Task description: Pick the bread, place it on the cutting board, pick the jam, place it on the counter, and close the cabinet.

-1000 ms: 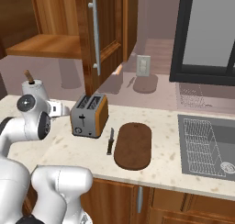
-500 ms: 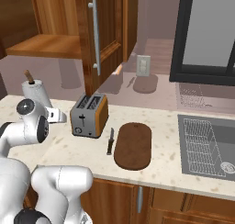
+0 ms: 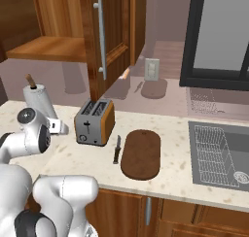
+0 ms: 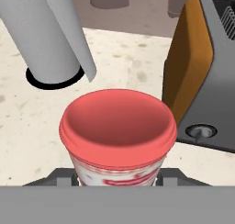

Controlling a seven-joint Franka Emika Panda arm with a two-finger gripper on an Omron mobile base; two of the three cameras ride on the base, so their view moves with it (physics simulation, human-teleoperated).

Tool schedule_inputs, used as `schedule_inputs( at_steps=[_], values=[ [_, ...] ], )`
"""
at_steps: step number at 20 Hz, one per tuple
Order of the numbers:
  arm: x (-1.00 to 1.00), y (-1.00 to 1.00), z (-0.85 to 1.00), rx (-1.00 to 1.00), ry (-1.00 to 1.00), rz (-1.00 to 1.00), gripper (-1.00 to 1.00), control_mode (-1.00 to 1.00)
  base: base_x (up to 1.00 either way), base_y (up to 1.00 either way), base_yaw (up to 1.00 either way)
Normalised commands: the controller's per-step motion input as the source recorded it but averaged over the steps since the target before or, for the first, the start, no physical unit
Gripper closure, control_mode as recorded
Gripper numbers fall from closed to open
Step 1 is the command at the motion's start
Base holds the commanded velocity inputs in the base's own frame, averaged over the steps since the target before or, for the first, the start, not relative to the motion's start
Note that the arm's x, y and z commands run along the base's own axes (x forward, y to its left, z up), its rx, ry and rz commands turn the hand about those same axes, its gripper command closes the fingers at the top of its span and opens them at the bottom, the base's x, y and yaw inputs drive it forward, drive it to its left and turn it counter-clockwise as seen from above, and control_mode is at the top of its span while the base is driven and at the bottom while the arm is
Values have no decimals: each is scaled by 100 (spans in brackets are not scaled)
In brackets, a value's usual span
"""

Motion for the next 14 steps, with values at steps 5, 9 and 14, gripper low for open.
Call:
schedule_inputs(
  at_steps=[5,9,14],
  values=[
    [0,2,-36,0,0,0,100,-100,0,0,0],
    [0,4,-37,0,0,0,100,-100,0,0,0],
    [0,2,-30,0,0,0,100,-100,0,0,0]
  ],
)
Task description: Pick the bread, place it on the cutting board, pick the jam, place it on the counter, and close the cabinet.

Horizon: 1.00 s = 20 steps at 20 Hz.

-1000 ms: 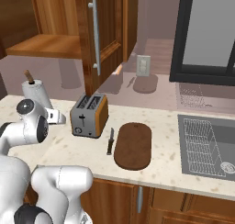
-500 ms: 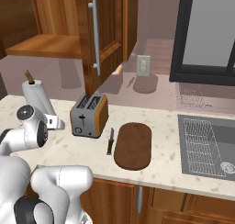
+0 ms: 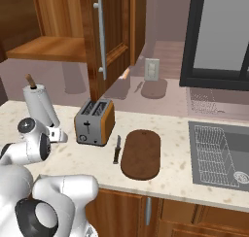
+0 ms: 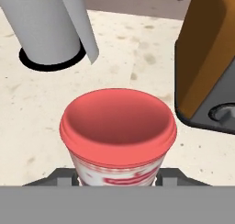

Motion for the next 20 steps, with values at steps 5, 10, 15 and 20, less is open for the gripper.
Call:
schedule_inputs(
  at_steps=[5,10,15,20],
  values=[
    [0,8,-25,0,5,0,100,-100,0,0,0],
    [0,0,-16,0,9,0,100,-100,0,0,0],
    [0,1,-15,0,8,0,100,-100,0,0,0],
    [15,5,-20,0,2,0,100,-100,0,0,0]
  ],
)
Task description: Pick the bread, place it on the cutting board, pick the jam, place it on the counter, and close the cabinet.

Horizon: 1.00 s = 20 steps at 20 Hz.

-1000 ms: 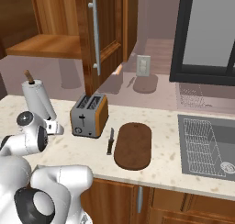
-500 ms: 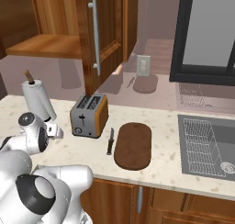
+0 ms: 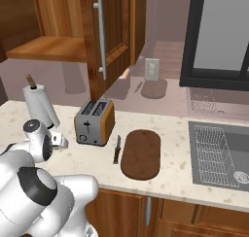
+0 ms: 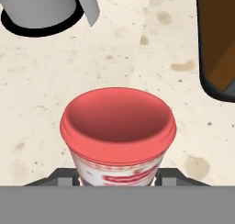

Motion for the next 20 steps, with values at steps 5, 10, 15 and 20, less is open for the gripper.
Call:
schedule_inputs(
  at_steps=[5,10,15,20],
  values=[
    [13,0,-17,0,0,0,100,-100,0,0,0],
    [9,0,-15,0,0,0,100,-100,0,0,0],
    [3,0,-11,0,0,0,100,-100,0,0,0],
    [0,0,-7,0,0,0,100,-100,0,0,0]
  ],
)
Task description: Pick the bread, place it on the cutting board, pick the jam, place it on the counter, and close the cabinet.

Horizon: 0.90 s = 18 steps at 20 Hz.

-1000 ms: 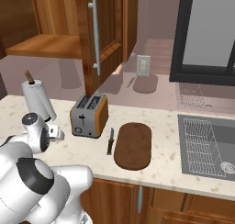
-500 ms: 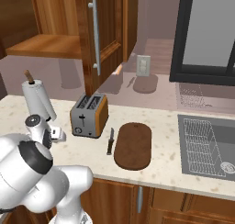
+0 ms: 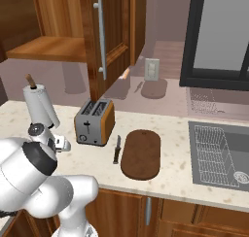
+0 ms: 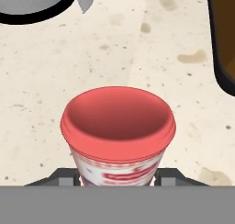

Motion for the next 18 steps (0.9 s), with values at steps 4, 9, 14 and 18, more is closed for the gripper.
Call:
schedule_inputs(
  at_steps=[4,9,14,18],
  values=[
    [0,0,-8,0,0,0,100,-100,0,0,0],
    [0,0,-8,0,0,0,100,-100,0,0,0],
    [0,0,-8,0,0,0,100,-100,0,0,0],
    [0,0,-1,0,0,0,100,-100,0,0,0]
  ],
)
